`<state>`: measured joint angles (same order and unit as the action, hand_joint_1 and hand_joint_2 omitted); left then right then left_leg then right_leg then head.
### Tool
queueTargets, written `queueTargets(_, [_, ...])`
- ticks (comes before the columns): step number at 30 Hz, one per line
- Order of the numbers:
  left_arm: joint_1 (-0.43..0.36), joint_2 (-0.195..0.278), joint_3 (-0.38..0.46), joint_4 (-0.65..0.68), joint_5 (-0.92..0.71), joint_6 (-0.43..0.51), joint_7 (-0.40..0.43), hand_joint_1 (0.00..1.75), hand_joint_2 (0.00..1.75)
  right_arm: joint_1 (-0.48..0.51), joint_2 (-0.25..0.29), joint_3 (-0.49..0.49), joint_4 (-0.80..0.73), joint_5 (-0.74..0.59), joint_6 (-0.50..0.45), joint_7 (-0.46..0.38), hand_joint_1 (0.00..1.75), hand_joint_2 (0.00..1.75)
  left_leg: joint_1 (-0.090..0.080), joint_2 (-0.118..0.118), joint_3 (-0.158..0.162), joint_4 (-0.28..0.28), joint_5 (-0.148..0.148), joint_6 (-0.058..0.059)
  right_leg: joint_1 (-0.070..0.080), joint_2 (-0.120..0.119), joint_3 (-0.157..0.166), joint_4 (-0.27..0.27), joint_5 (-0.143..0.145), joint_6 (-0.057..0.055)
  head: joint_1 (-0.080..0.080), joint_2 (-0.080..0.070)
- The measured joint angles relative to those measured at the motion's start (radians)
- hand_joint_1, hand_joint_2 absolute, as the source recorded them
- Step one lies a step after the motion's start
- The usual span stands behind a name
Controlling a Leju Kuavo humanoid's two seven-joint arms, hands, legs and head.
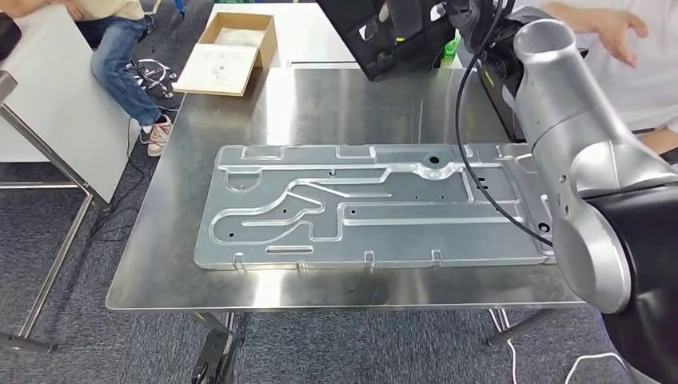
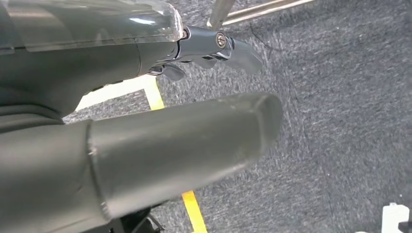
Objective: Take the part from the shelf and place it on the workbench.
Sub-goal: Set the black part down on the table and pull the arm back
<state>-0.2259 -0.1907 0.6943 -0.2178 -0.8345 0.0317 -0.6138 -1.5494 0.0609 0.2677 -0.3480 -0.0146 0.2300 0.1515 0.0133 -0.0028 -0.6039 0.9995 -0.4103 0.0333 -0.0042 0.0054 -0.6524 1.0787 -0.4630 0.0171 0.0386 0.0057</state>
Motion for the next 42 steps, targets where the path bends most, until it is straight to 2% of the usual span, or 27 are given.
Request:
queueTargets(1, [-0.001,0.0,-0.001,0.0,0.0,0.0,0.0,0.0,0.0,0.002,-0.001,-0.001,0.0,0.002,-0.002,0.0,0.0,0.0,0.0,0.001,-0.001,0.0,0.001,0.001,0.0,0.0,-0.012,0.026,-0.015,0.001,0.0,0.0])
queueTargets(2, [-0.002,0.0,-0.002,0.0,0.001,0.0,0.0,0.0,0.0,0.011,-0.006,-0.001,0.0,0.015,-0.008,0.0,0.0,0.0,0.0,0.001,-0.002,0.001,0.001,0.002,-0.002,0.0,-0.044,0.093,-0.041,0.004,0.0,0.0])
queueTargets(3, [-0.002,0.0,-0.003,0.0,0.004,0.002,0.0,0.0,0.0,0.02,-0.011,0.007,-0.001,0.071,-0.027,0.009,0.0,0.0,-0.001,0.001,-0.002,0.004,-0.001,0.002,-0.006,0.0,-0.059,0.124,-0.042,0.007,0.0,0.0])
queueTargets(4, [-0.002,0.0,-0.003,0.0,0.007,0.004,0.0,0.0,0.0,0.026,-0.015,0.026,-0.001,0.155,-0.051,0.022,0.0,0.0,0.0,0.0,-0.003,0.01,-0.004,0.0,-0.011,-0.001,-0.058,0.122,-0.027,0.011,0.0,0.0])
queueTargets(5, [-0.001,0.0,-0.004,0.0,0.01,0.007,-0.001,0.0,0.0,0.029,-0.019,0.057,-0.001,0.273,-0.078,0.037,0.0,0.0,-0.001,0.0,-0.004,0.016,-0.009,-0.003,-0.015,-0.002,-0.044,0.095,-0.008,0.014,0.0,0.0])
queueTargets(6, [-0.001,0.0,-0.004,0.0,0.013,0.012,-0.002,0.0,0.0,0.018,-0.015,0.109,-0.001,0.417,-0.1,0.053,0.0,0.0,-0.003,-0.001,-0.008,0.025,-0.014,-0.008,-0.017,-0.002,-0.011,0.024,0.023,0.012,0.0,0.0])
queueTargets(7, [-0.002,0.0,-0.004,0.0,0.015,0.015,-0.003,0.0,0.0,0.005,-0.011,0.174,-0.001,0.542,-0.106,0.062,0.0,0.0,-0.005,-0.001,-0.011,0.03,-0.017,-0.013,-0.016,-0.001,0.006,-0.013,0.033,0.009,-0.001,0.0])
queueTargets(9, [-0.002,0.001,-0.003,0.0,0.018,0.02,-0.005,0.0,0.0,-0.014,-0.001,0.317,-0.001,0.737,-0.094,0.076,0.0,0.0,-0.008,-0.001,-0.016,0.033,-0.017,-0.022,-0.011,0.001,0.008,-0.027,0.031,-0.003,-0.001,0.0])
queueTargets(12, [0.0,0.001,-0.003,0.0,0.02,0.021,-0.006,0.0,0.0,-0.027,0.011,0.457,-0.001,0.794,-0.065,0.072,0.0,0.0,-0.004,-0.001,-0.026,0.052,-0.035,-0.038,-0.013,0.0,0.008,-0.032,0.037,-0.022,-0.002,0.0])
queueTargets(13, [0.001,0.001,-0.003,0.0,0.022,0.021,-0.008,0.0,0.0,-0.035,0.018,0.485,-0.001,0.798,-0.054,0.062,0.0,0.0,-0.003,0.0,-0.039,0.084,-0.057,-0.043,-0.015,0.0,0.008,-0.034,0.039,-0.028,-0.002,0.0])
queueTargets(15, [0.002,0.001,-0.003,0.0,0.025,0.022,-0.011,0.0,0.0,-0.055,0.034,0.548,-0.001,0.844,-0.026,0.024,0.0,0.0,-0.002,0.0,-0.094,0.211,-0.122,-0.05,-0.013,0.0,0.008,-0.034,0.038,-0.035,-0.002,0.0])
queueTargets(17, [0.006,0.0,-0.003,0.0,0.026,0.023,-0.015,0.0,0.0,-0.073,0.046,0.63,-0.005,0.927,-0.017,-0.023,0.0,0.0,-0.002,0.0,-0.144,0.316,-0.153,-0.051,-0.01,0.001,0.01,-0.033,0.036,-0.038,-0.002,0.0])
queueTargets(18, [0.009,0.0,-0.003,0.0,0.026,0.024,-0.016,0.0,0.0,-0.08,0.05,0.675,-0.01,0.974,-0.028,-0.039,0.0,0.0,-0.002,0.0,-0.142,0.31,-0.137,-0.048,-0.008,0.001,0.011,-0.032,0.035,-0.039,-0.002,0.0])
queueTargets(19, [0.012,-0.001,-0.003,0.0,0.026,0.025,-0.018,0.0,0.0,-0.089,0.053,0.718,-0.019,1.017,-0.05,-0.046,0.0,0.0,-0.002,0.0,-0.122,0.264,-0.105,-0.043,-0.006,0.002,0.012,-0.032,0.034,-0.039,-0.002,0.0])
queueTargets(21, [0.016,-0.002,-0.004,0.0,0.026,0.028,-0.019,0.0,0.0,-0.116,0.055,0.787,-0.039,1.086,-0.117,-0.041,0.0,0.0,-0.006,0.0,-0.057,0.126,-0.039,-0.029,-0.002,0.002,0.014,-0.03,0.031,-0.037,-0.001,0.0])
queueTargets(22, [0.016,-0.003,-0.004,0.0,0.025,0.029,-0.019,0.0,0.0,-0.132,0.053,0.813,-0.047,1.108,-0.15,-0.037,0.0,0.0,-0.009,0.0,-0.033,0.074,-0.022,-0.023,-0.001,0.002,0.013,-0.03,0.031,-0.035,-0.001,0.0])
queueTargets(24, [0.018,-0.006,-0.004,0.0,0.025,0.033,-0.018,0.0,0.0,-0.156,0.049,0.847,-0.058,1.129,-0.189,-0.034,0.0,0.0,-0.014,-0.001,-0.017,0.039,-0.021,-0.017,0.0,0.001,0.012,-0.032,0.032,-0.026,-0.001,0.0])
queueTargets(27, [0.02,-0.013,-0.005,0.0,0.025,0.034,-0.018,0.0,0.0,-0.168,0.043,0.871,-0.07,1.139,-0.207,-0.039,0.0,0.0,-0.007,0.001,-0.008,0.019,-0.012,-0.007,0.001,0.0,0.012,-0.026,0.022,-0.011,-0.001,0.0])
queueTargets(29, [0.019,-0.019,-0.006,0.0,0.025,0.033,-0.017,0.0,0.0,-0.175,0.037,0.882,-0.077,1.15,-0.223,-0.054,0.0,0.0,-0.003,0.003,-0.003,0.008,-0.005,0.001,0.001,0.0,-0.019,0.048,-0.026,-0.003,-0.001,0.0])
queueTargets(31, [0.018,-0.021,-0.009,0.0,0.025,0.031,-0.017,0.0,0.0,-0.18,0.034,0.897,-0.082,1.16,-0.212,-0.089,0.0,0.0,-0.004,0.003,-0.003,0.007,-0.004,0.004,-0.001,0.0,-0.078,0.176,-0.084,0.002,-0.001,0.0])
queueTargets(32, [0.019,-0.022,-0.01,0.0,0.026,0.03,-0.017,0.0,0.0,-0.18,0.034,0.905,-0.082,1.161,-0.188,-0.112,0.0,0.0,-0.004,0.002,-0.003,0.008,-0.005,0.004,-0.003,0.0,-0.099,0.22,-0.095,0.004,-0.001,0.0])
queueTargets(33, [0.019,-0.022,-0.01,0.0,0.027,0.028,-0.018,0.0,0.0,-0.179,0.033,0.912,-0.082,1.159,-0.158,-0.134,0.0,0.0,-0.003,0.001,-0.004,0.01,-0.006,0.004,-0.005,-0.001,-0.105,0.229,-0.087,0.005,-0.001,0.0])
queueTargets(34, [0.02,-0.023,-0.011,0.0,0.028,0.026,-0.018,0.0,0.0,-0.179,0.034,0.918,-0.082,1.156,-0.13,-0.151,0.0,0.0,-0.003,0.0,-0.004,0.013,-0.007,0.004,-0.007,-0.001,-0.09,0.197,-0.06,0.004,-0.001,0.0])
queueTargets(36, [0.022,-0.024,-0.012,0.0,0.028,0.024,-0.018,0.0,0.0,-0.18,0.036,0.925,-0.081,1.149,-0.1,-0.163,0.0,0.0,-0.004,-0.003,-0.004,0.02,-0.012,0.0,-0.008,-0.002,-0.028,0.074,0.0,0.001,-0.001,0.0])
queueTargets(37, [0.021,-0.025,-0.012,0.0,0.028,0.023,-0.019,0.0,0.0,-0.182,0.039,0.927,-0.081,1.148,-0.095,-0.166,0.0,0.0,-0.006,-0.003,-0.007,0.025,-0.015,-0.004,-0.007,-0.002,-0.002,0.019,0.019,-0.002,-0.001,0.0])
queueTargets(39, [0.02,-0.025,-0.013,0.0,0.028,0.023,-0.02,0.0,0.0,-0.185,0.043,0.932,-0.077,1.147,-0.087,-0.173,0.0,0.0,-0.009,-0.003,-0.011,0.029,-0.018,-0.013,-0.003,-0.001,0.02,-0.033,0.026,-0.009,-0.001,0.0])
queueTargets(42, [0.02,-0.025,-0.016,0.0,0.028,0.021,-0.021,0.0,0.0,-0.186,0.047,0.943,-0.072,1.148,-0.083,-0.185,0.0,0.0,-0.009,-0.003,-0.016,0.036,-0.027,-0.027,-0.005,-0.001,0.021,-0.04,0.032,-0.023,-0.001,0.0])
